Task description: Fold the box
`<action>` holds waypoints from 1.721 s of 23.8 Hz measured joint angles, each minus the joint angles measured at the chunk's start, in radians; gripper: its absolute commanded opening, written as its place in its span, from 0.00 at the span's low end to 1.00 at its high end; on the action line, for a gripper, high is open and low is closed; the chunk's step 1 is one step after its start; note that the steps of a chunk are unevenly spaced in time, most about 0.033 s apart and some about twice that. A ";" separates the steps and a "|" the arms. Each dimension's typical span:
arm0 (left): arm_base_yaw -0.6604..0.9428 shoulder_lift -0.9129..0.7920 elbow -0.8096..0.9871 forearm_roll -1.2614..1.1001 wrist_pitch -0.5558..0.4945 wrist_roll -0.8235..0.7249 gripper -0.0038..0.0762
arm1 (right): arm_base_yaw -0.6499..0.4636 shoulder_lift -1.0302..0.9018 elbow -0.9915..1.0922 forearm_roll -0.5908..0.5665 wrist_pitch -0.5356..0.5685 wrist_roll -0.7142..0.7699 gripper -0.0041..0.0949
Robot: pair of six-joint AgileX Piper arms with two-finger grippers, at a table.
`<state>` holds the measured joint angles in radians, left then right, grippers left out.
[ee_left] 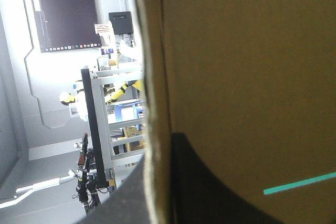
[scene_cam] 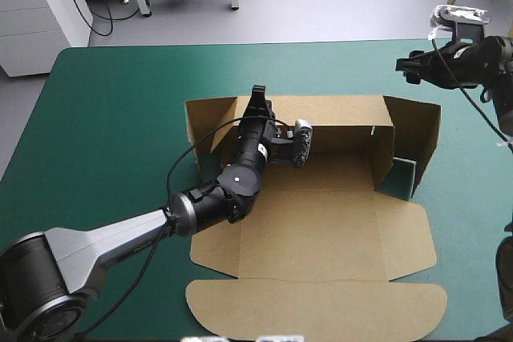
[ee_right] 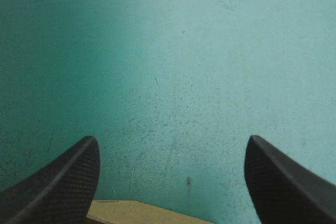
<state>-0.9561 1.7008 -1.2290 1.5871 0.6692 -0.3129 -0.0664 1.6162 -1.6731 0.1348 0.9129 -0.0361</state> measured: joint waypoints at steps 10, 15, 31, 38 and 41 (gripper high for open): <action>0.000 0.000 0.000 -0.001 0.003 0.000 0.04 | 0.000 0.105 -0.006 -0.020 0.113 -0.040 0.71; -0.002 0.000 0.000 -0.007 0.013 0.000 0.04 | 0.000 0.103 0.012 -0.022 0.155 -0.041 0.66; -0.006 0.000 0.000 -0.030 0.043 -0.002 0.04 | 0.000 0.031 0.103 0.038 0.303 -0.181 0.46; -0.006 0.000 0.000 -0.031 0.046 -0.009 0.04 | 0.000 -0.150 0.318 0.139 0.299 -0.248 0.43; -0.006 0.000 0.000 -0.032 0.047 -0.009 0.04 | 0.000 -0.226 0.412 0.177 0.251 -0.341 0.43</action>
<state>-0.9624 1.7008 -1.2290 1.5552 0.7164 -0.3217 -0.0664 1.3904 -1.2609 0.3117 1.1643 -0.3774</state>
